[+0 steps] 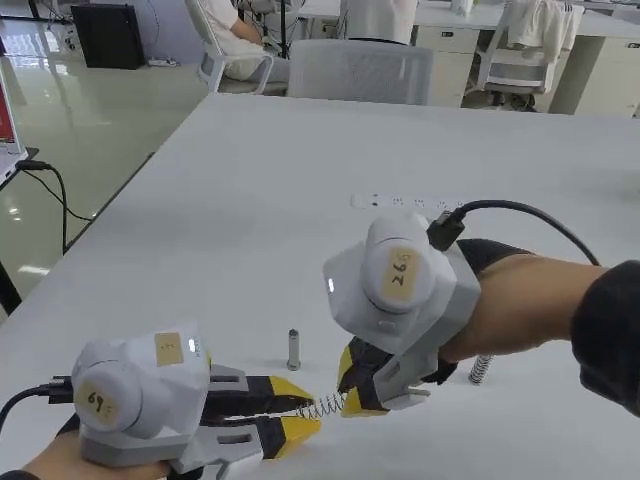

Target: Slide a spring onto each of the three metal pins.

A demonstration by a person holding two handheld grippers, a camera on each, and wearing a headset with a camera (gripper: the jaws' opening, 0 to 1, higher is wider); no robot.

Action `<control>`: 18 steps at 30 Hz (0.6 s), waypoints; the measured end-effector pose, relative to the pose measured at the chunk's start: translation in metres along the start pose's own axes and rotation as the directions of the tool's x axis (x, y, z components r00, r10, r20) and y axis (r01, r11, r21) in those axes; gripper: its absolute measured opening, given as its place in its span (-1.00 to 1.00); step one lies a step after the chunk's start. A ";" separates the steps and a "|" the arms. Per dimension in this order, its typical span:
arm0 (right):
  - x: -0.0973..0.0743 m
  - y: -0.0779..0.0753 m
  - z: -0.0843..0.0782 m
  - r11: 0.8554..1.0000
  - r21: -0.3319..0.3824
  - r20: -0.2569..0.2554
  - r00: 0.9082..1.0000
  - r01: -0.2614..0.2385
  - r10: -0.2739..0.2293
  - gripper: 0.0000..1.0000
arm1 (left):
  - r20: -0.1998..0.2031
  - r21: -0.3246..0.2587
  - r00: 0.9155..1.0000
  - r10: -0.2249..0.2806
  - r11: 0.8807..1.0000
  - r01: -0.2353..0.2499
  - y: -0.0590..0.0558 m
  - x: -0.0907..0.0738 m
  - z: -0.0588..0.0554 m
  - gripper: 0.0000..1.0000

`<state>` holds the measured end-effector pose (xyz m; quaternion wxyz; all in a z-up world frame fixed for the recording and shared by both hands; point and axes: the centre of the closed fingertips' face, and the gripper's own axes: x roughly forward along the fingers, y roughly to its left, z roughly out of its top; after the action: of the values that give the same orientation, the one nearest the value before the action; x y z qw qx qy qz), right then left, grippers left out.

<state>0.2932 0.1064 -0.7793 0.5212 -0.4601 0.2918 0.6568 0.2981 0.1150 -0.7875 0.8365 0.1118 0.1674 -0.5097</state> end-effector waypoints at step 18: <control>-0.010 -0.001 0.028 0.999 -0.035 0.055 0.998 0.017 -0.015 -0.75 | 0.008 -0.001 1.000 0.001 1.000 0.000 0.000 0.001 0.000 -0.83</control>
<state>0.2861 0.1266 -0.7591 0.5259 -0.4534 0.2618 0.6703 0.2984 0.1141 -0.7876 0.8373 0.1094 0.1645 -0.5098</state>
